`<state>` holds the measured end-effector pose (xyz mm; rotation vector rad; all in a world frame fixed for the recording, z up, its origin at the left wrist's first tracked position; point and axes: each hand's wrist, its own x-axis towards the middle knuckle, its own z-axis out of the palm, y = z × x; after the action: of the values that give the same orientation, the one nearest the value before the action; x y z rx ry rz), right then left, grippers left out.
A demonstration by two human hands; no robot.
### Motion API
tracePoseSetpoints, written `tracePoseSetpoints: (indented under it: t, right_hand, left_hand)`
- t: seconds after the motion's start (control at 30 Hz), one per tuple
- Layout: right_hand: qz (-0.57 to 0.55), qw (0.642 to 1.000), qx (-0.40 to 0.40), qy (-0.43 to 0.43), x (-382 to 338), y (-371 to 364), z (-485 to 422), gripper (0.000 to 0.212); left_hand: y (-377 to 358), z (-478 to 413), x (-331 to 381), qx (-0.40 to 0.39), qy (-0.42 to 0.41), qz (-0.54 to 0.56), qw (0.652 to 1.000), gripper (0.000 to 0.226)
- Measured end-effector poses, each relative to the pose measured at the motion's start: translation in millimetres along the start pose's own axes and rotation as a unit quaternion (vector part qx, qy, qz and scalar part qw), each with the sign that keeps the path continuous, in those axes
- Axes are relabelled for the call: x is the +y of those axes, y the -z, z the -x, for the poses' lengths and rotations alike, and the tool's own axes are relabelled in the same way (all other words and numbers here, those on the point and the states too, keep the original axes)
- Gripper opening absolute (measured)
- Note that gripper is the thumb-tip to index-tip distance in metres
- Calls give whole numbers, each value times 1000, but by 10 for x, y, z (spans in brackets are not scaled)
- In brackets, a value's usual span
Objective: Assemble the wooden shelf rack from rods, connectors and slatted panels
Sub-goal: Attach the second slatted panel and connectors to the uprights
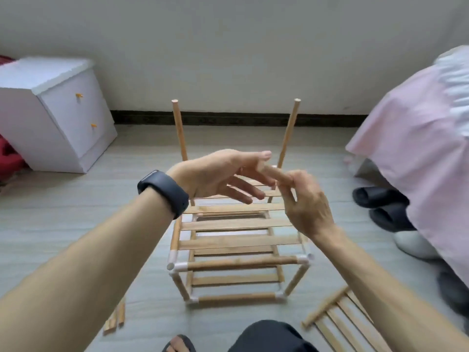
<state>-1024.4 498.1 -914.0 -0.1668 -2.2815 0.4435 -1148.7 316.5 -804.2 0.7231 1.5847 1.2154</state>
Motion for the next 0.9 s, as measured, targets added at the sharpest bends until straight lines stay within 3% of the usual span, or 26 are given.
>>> tracePoseSetpoints:
  t: [0.07,0.17,0.27,0.37,0.53,0.67,0.8,0.9]
  right_hand:
    - [-74,977,53,-193,227,188,198,18]
    - [-264,851,162,-425,436,425,441,27]
    - [-410,719,261,-496,476,539,555,33]
    - [-466,663,299,-504,467,516,598,44]
    - [-477,646,308,-511,443,346,612,49]
    - [-481,659,276,-507,429,244,645,51]
    - [-473,697,244,-480,403,220,659,47]
    - [-467,751,199,-422,330,205,698,44]
  left_hand:
    - [-294,-295,9,-2,8,-45,999,53]
    - [-710,-727,-305,32,8,-292,956,59]
    - [-1051,-1006,-923,57,65,-499,862,70]
    - [-1199,-1140,-1509,64,70,-552,828,66]
    - [-1169,-1237,-1883,122,26,-548,827,60]
    - [-1183,-1267,-1943,140,27,-556,819,61]
    - [-1188,-1291,-1953,141,30,-555,819,63]
    - [-1190,-1304,-1970,147,31,-551,821,63]
